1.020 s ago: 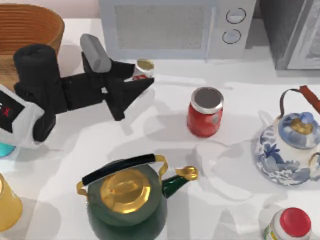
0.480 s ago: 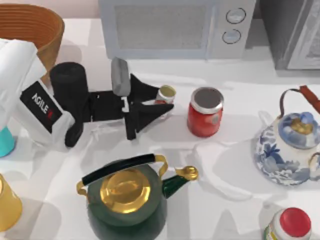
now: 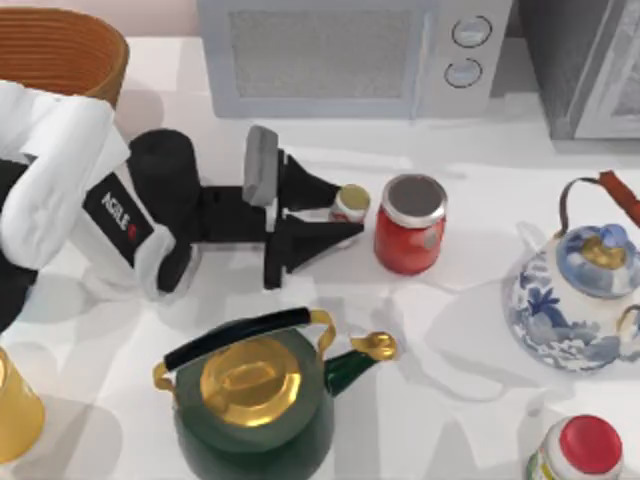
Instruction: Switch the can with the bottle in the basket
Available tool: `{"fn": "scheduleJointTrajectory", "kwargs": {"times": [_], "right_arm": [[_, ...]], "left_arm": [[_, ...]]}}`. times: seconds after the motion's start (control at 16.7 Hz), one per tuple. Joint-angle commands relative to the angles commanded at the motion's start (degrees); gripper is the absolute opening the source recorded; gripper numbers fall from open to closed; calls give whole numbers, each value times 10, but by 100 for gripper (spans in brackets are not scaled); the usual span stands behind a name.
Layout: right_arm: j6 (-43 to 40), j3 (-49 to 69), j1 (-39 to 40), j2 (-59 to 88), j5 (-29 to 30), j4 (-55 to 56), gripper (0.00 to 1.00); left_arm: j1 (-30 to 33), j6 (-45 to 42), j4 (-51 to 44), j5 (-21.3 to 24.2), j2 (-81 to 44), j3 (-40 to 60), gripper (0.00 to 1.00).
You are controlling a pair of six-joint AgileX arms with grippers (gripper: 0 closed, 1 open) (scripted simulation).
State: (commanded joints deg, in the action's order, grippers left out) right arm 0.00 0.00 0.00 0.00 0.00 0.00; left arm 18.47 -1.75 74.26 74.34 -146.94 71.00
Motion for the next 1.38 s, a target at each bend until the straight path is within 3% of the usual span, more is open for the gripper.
{"fn": "scheduleJointTrajectory", "kwargs": {"times": [0.36, 1.14, 1.38], "right_arm": [[0, 0, 0, 0, 0, 0, 100], [0, 0, 0, 0, 0, 0, 100], [0, 0, 0, 0, 0, 0, 100]], "left_arm": [[0, 0, 0, 0, 0, 0, 0], [0, 0, 0, 0, 0, 0, 98], [0, 0, 0, 0, 0, 0, 100]]}}
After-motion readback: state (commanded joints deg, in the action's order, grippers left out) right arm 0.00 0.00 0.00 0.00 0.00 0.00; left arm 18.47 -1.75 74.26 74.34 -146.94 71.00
